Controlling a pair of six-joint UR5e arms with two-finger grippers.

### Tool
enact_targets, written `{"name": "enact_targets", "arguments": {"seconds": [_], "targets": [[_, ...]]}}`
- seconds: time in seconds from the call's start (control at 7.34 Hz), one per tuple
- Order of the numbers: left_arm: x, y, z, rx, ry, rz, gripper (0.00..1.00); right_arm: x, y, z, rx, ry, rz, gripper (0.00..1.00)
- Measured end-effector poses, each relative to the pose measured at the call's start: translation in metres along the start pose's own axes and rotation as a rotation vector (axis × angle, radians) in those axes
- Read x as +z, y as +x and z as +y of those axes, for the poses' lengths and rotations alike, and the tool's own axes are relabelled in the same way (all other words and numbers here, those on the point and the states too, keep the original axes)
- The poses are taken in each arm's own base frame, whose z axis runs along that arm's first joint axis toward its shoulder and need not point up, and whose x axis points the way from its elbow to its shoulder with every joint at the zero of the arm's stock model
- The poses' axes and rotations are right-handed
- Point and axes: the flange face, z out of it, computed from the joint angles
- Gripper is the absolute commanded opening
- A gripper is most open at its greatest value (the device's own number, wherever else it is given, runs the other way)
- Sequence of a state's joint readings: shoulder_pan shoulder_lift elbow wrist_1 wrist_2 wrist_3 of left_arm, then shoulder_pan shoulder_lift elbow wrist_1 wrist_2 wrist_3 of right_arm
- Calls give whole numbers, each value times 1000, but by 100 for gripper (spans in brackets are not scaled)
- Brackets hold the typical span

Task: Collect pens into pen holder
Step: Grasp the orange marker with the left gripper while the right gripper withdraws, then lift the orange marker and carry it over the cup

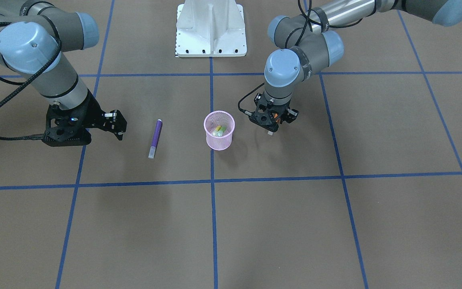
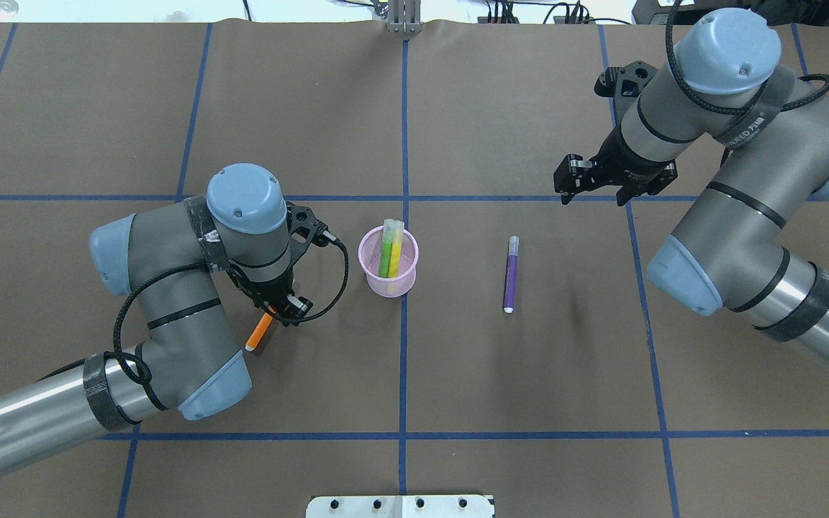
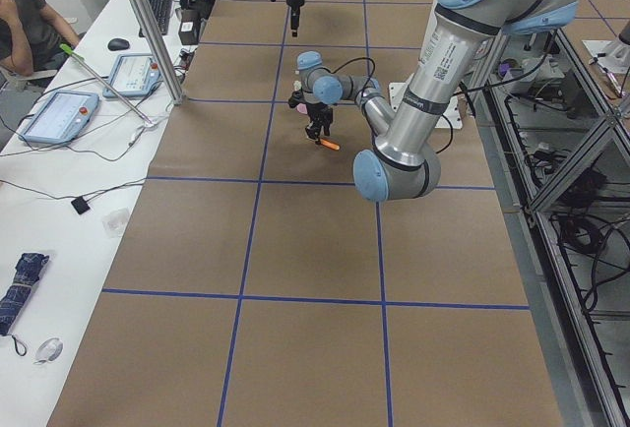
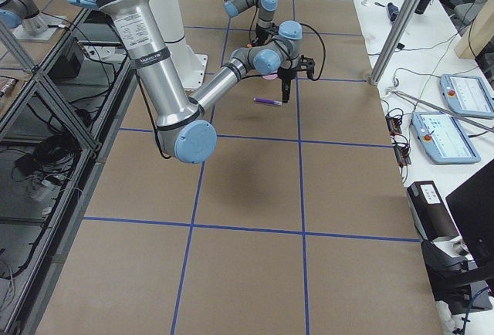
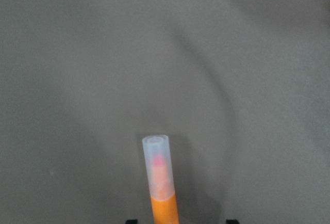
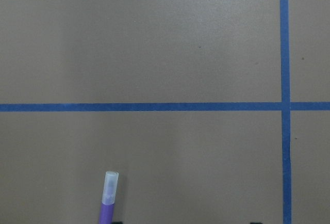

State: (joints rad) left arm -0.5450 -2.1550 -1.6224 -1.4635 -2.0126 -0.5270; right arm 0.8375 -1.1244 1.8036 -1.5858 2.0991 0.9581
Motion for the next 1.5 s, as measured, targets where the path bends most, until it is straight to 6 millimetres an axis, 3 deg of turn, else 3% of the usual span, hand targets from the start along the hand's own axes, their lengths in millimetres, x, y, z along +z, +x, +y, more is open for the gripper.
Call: {"name": "enact_targets", "arguments": {"seconds": [0.14,0.41,0.95,1.09,1.36,1.5], "targets": [[0,-1,0,-1,0,0,23,0,0,0,-1,1,-2,87],[-1,-1,-1,-5,2,0,0,-1,0,0,-1,2,-3,87],[-16,-4,-3,-23,25,7,0,-2,2,-2,3,0,-5,87],[-36,-8,-5,-26,57,19,0,-4,4,-4,6,3,-6,87],[-117,-13,-6,-40,201,62,0,-9,7,-8,14,12,-9,89],[-159,-4,-5,-61,300,90,0,-10,7,-8,15,14,-10,89]]}}
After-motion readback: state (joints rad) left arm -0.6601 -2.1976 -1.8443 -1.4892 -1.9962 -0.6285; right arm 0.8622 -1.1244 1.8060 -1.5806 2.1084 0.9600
